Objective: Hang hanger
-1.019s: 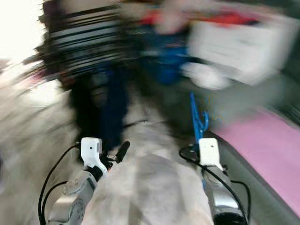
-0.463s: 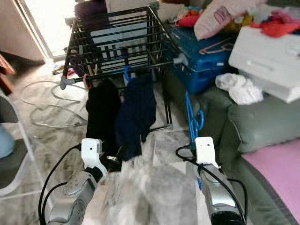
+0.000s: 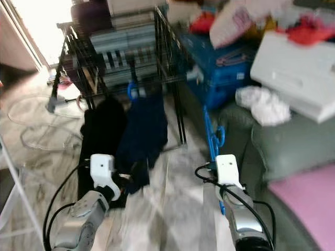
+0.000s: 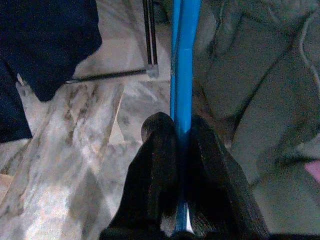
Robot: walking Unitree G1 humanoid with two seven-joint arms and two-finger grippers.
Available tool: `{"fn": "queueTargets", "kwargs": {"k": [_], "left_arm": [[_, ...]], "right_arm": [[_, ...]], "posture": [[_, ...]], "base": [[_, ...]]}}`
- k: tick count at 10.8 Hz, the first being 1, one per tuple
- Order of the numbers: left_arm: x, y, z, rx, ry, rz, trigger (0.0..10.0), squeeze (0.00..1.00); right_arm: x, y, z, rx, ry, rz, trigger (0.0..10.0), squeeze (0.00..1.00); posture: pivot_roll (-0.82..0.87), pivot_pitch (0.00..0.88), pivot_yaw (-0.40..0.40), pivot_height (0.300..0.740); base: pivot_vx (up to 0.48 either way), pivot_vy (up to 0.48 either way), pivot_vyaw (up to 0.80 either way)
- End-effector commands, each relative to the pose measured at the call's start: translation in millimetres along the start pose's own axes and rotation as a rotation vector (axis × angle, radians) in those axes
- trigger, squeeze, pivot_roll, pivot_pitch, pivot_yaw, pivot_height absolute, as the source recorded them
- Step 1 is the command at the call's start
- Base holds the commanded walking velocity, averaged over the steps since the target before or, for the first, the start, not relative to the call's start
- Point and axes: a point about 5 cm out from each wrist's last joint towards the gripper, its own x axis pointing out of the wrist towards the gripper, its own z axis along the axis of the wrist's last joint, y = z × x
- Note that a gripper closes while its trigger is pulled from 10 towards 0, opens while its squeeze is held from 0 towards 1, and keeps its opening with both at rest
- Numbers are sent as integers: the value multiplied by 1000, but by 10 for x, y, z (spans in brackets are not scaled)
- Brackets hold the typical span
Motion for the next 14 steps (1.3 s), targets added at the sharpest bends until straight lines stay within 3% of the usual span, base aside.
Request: {"fn": "queueTargets", "kwargs": {"k": [1,4,6,9,11,14], "left_arm": [[-32,93,14,14,-1,42,10000,0],[-26,147,22,57,5,109,10000,0],[-118,322,80,69,-39,266,10000,0],[-279,429,157,111,-83,351,10000,0],[-319,425,91,110,-65,344,10000,0],[-225,345,54,125,-27,248,10000,0]], "right_arm": [[18,136,98,1,-35,45,10000,0],[29,163,104,2,-22,79,10000,0],[54,213,106,-23,-11,126,10000,0],[180,381,276,-67,-33,205,10000,0],[234,487,372,-78,-56,229,10000,0],[187,468,193,-11,-37,182,10000,0]], "posture": [[-162,0,75,740],[-159,0,62,740],[-113,0,11,740],[-1,0,-36,740],[1,0,-29,740],[-53,0,43,740]], "base": [[330,0,413],[201,0,140],[0,0,0],[0,0,0],[0,0,0],[0,0,0]]}}
